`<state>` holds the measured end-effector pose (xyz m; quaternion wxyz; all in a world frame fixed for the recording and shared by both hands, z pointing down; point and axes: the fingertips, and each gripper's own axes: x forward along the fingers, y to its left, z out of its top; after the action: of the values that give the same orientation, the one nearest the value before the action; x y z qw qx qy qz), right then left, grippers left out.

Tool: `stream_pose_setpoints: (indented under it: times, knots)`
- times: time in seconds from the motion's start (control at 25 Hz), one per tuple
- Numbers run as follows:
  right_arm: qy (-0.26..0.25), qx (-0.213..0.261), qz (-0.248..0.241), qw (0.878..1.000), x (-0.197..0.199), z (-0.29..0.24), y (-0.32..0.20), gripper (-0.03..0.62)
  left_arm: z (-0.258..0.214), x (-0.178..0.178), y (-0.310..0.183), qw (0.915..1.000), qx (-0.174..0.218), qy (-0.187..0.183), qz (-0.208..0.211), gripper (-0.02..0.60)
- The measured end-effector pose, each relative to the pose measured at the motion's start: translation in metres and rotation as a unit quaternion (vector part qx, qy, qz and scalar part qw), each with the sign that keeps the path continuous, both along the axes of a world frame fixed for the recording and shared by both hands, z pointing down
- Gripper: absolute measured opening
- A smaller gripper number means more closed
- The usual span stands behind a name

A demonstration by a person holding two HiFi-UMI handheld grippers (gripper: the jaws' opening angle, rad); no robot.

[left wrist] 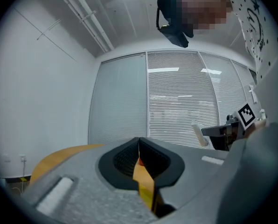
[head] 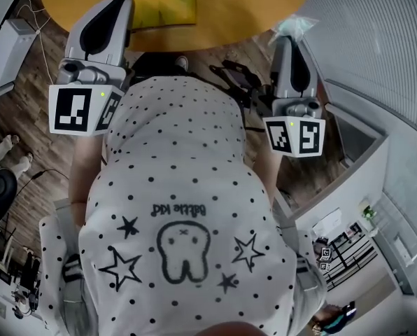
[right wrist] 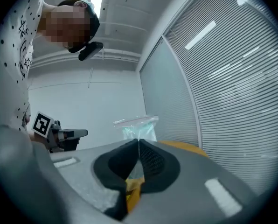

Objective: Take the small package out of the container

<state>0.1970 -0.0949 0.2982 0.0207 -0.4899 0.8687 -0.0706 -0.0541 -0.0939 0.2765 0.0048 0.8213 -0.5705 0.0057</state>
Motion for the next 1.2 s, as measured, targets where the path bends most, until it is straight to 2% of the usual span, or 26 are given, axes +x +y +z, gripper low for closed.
stream_pose_setpoints:
  times: [0.24, 0.68, 1.2]
  knots:
    - [0.008, -0.003, -0.013, 1.0, -0.008, 0.003, 0.0, 0.005, 0.002, -0.001, -0.002, 1.0, -0.003, -0.003, -0.003, 0.012]
    - [0.02, -0.017, -0.016, 1.0, -0.019, 0.004, -0.002, 0.005, 0.006, 0.005, -0.004, 0.9997, -0.012, 0.006, 0.019, 0.012]
    - [0.029, -0.016, -0.02, 0.999, -0.026, 0.003, -0.006, 0.005, 0.011, 0.007, -0.004, 0.9995, -0.026, 0.009, 0.016, 0.012]
